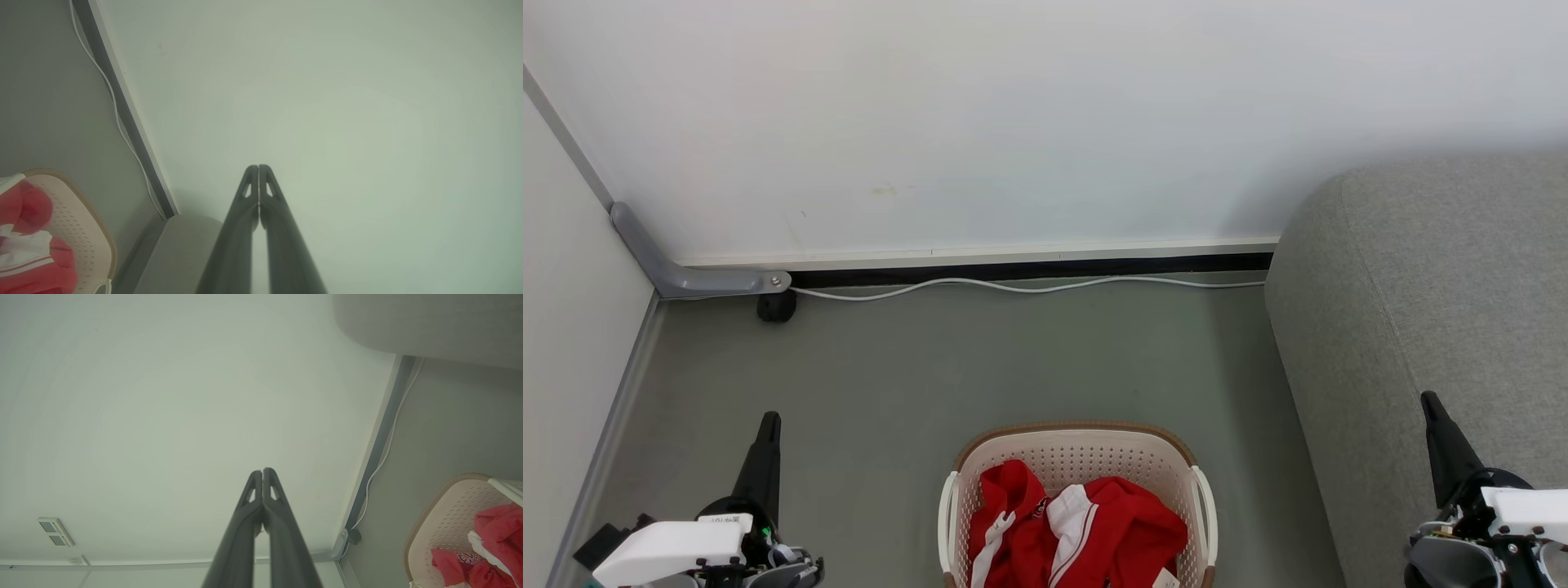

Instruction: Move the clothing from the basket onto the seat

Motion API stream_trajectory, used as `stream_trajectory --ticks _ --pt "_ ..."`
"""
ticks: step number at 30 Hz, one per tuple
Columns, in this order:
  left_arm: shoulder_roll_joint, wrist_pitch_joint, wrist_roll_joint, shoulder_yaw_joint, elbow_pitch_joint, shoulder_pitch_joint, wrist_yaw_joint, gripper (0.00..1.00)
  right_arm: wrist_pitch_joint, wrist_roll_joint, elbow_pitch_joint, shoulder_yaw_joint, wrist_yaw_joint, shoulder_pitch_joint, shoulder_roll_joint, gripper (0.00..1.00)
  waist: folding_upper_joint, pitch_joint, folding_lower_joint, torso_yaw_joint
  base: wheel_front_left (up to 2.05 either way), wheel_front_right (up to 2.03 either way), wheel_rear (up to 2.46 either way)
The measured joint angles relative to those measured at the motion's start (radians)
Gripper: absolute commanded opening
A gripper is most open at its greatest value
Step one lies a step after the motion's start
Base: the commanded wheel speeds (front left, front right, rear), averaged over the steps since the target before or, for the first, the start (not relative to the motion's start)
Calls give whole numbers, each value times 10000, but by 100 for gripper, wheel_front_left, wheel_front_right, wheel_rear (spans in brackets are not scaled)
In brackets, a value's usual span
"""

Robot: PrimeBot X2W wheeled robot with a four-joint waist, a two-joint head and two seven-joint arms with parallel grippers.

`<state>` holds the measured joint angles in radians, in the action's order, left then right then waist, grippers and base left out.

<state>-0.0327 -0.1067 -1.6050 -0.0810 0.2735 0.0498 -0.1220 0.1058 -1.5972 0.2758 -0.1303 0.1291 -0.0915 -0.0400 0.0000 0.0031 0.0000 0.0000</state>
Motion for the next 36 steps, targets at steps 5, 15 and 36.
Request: stream_trajectory --ticks 5,15,36 --pt "17 4 2 4 54 -21 2 100 -4 6 56 13 0 7 10 100 0 0 0 0 -1 -1 -1" --pt "303 115 6 140 811 -713 17 100 -4 15 734 82 -31 598 284 100 0 26 2 -6 0 0 0" --pt "245 727 909 512 800 -352 15 100 -334 372 616 479 -31 306 -313 100 0 55 2 -37 0 0 0"
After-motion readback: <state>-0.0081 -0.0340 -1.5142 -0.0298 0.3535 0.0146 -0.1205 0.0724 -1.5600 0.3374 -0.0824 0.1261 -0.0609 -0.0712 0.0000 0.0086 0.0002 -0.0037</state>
